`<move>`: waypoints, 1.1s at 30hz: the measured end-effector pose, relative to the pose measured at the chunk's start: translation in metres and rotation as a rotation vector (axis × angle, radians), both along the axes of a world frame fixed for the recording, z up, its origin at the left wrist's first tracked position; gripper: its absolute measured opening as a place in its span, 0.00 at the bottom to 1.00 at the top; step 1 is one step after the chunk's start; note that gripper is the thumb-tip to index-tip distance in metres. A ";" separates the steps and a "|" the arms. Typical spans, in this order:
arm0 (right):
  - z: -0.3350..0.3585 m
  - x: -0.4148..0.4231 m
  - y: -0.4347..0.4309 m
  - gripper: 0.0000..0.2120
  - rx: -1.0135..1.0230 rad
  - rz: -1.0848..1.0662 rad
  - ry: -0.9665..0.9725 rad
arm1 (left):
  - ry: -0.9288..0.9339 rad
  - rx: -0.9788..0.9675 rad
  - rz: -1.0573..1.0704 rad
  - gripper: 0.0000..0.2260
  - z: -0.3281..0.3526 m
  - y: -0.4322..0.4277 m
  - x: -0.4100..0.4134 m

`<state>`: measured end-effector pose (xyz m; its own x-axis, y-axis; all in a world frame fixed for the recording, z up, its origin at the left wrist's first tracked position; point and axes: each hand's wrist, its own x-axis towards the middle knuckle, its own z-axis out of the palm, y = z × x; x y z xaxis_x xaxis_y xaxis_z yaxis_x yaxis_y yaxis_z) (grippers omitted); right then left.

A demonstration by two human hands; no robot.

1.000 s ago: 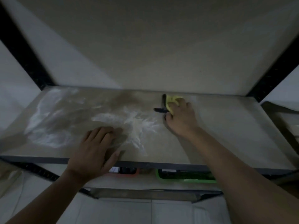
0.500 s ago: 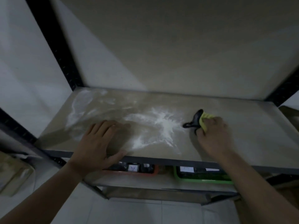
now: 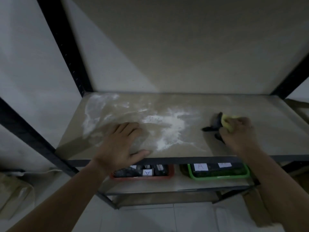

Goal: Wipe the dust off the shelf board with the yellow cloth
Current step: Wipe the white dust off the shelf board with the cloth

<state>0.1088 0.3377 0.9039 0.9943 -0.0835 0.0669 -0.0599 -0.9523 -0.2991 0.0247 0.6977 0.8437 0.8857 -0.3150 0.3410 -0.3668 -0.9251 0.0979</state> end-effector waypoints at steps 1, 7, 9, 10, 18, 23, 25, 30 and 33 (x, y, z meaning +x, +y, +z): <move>0.000 -0.008 -0.005 0.24 -0.006 -0.008 0.122 | 0.020 -0.001 -0.012 0.34 0.000 0.001 0.001; -0.014 -0.035 0.056 0.21 0.030 0.189 0.167 | 0.092 0.020 -0.011 0.40 -0.003 0.003 0.004; -0.023 -0.040 0.098 0.21 0.085 0.260 0.134 | 0.084 0.040 -0.016 0.40 -0.003 0.003 0.005; -0.024 -0.043 0.119 0.22 0.115 0.295 0.116 | 0.083 0.048 -0.018 0.40 -0.002 0.003 0.005; -0.022 0.028 0.052 0.27 0.032 0.183 -0.135 | 0.076 0.027 -0.005 0.40 -0.003 0.002 0.004; -0.022 0.072 -0.013 0.26 0.009 -0.177 -0.031 | 0.061 0.027 -0.008 0.39 -0.003 0.000 0.005; -0.025 0.067 0.007 0.21 -0.034 -0.103 -0.069 | 0.066 0.025 -0.008 0.39 -0.003 0.000 0.005; -0.039 0.040 0.110 0.21 0.094 0.319 -0.114 | 0.090 0.028 -0.017 0.39 -0.002 -0.001 0.005; -0.025 0.043 0.118 0.20 0.310 0.453 0.014 | 0.084 0.034 -0.025 0.39 -0.002 -0.001 0.005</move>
<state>0.1516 0.4555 0.8789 0.9360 0.3391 0.0938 0.3296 -0.7515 -0.5716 0.0299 0.6962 0.8414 0.9025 -0.3473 0.2546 -0.3814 -0.9192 0.0981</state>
